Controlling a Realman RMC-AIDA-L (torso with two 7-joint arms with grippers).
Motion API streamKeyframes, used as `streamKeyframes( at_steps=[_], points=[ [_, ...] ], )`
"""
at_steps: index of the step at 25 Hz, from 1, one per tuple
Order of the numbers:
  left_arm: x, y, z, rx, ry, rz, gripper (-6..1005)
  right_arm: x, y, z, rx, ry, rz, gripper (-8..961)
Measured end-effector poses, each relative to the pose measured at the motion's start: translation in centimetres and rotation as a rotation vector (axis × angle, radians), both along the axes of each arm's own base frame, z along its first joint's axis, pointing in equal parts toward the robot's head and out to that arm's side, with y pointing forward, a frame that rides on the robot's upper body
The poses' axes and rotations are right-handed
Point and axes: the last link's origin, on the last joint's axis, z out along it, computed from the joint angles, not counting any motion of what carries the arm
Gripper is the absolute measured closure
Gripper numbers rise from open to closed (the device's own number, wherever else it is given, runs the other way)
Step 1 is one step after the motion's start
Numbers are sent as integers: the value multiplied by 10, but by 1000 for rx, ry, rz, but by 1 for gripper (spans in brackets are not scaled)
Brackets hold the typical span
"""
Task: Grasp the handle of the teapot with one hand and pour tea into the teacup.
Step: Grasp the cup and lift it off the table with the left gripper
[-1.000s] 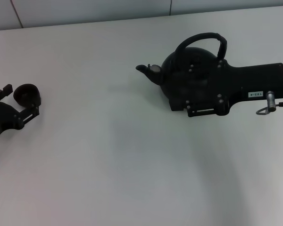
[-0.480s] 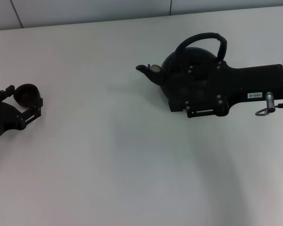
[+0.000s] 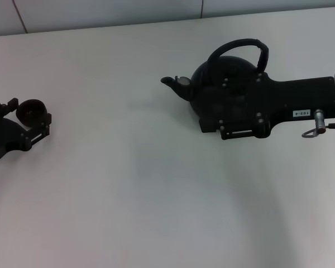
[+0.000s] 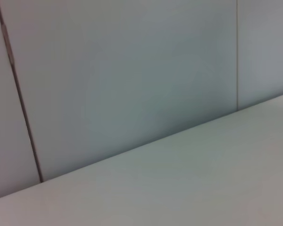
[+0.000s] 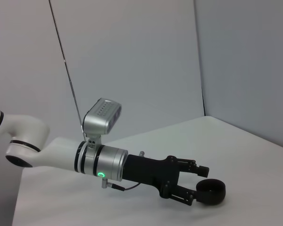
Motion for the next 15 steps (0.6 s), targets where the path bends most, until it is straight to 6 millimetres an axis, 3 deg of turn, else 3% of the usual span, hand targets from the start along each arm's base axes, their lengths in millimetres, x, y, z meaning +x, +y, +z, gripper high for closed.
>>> streamKeyframes(
  at_steps=[15],
  points=[
    [-2,3,-2,-3,27,15,168,0,-1,-1,-9,3,2,253]
  ],
)
